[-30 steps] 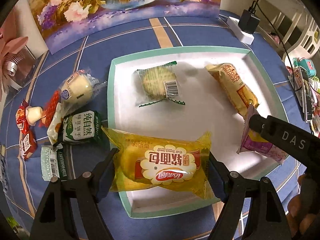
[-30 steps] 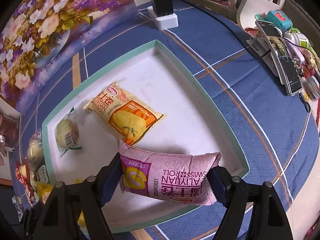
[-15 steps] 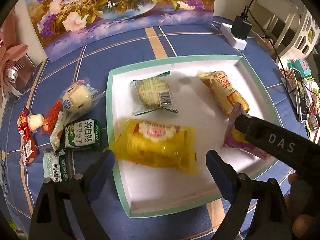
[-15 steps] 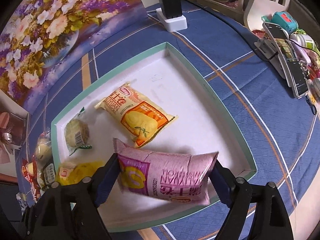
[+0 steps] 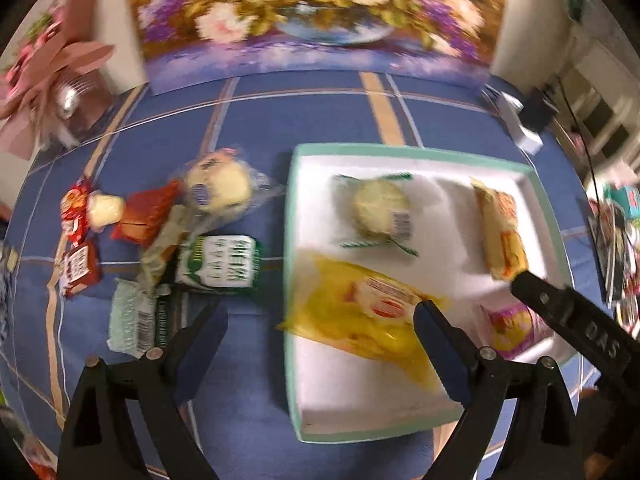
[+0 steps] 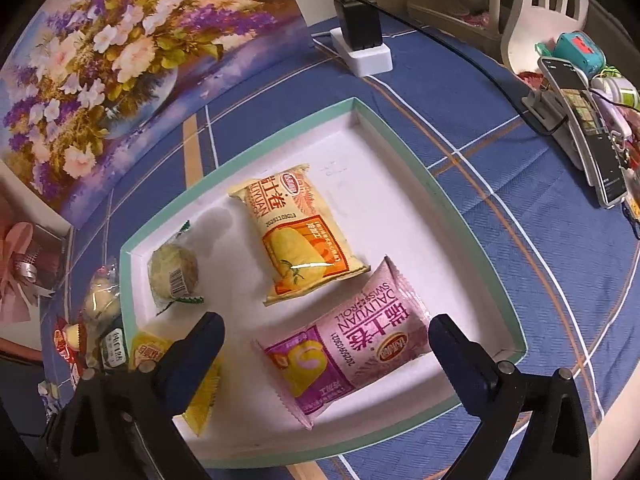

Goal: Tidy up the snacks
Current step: 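Lower both snacks into the white tray and open both tools, then move both tools back over the remaining snack pile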

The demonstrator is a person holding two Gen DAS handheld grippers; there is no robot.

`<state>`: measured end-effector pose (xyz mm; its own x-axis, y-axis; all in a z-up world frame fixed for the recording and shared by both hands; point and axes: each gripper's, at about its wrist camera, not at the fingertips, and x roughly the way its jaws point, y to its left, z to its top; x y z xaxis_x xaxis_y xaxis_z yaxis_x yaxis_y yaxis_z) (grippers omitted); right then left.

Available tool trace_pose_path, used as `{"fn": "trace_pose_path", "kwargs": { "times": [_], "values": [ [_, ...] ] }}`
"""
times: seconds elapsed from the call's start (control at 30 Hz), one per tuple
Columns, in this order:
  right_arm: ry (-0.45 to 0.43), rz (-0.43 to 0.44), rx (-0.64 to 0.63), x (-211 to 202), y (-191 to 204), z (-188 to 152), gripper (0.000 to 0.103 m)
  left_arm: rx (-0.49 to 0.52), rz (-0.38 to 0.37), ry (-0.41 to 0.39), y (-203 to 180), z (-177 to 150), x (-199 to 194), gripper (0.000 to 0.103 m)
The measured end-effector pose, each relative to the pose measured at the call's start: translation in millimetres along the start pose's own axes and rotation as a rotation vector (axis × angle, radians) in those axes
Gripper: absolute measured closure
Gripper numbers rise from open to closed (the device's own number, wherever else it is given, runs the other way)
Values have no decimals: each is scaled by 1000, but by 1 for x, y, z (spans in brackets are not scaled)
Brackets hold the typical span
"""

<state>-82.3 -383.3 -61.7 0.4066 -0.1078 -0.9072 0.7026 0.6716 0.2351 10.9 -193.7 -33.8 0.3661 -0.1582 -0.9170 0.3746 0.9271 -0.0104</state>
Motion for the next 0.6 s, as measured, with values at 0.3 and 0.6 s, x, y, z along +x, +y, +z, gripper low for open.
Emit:
{"fn": "trace_pose_path", "kwargs": {
  "times": [0.3,0.6],
  "values": [
    [-26,29,-24,-4,8,0,0,-159,97,-52,56,11,-10,8],
    [-50,38,-91,-14,31,-1,0,-274,211,-67,120,13,-20,8]
  ]
}}
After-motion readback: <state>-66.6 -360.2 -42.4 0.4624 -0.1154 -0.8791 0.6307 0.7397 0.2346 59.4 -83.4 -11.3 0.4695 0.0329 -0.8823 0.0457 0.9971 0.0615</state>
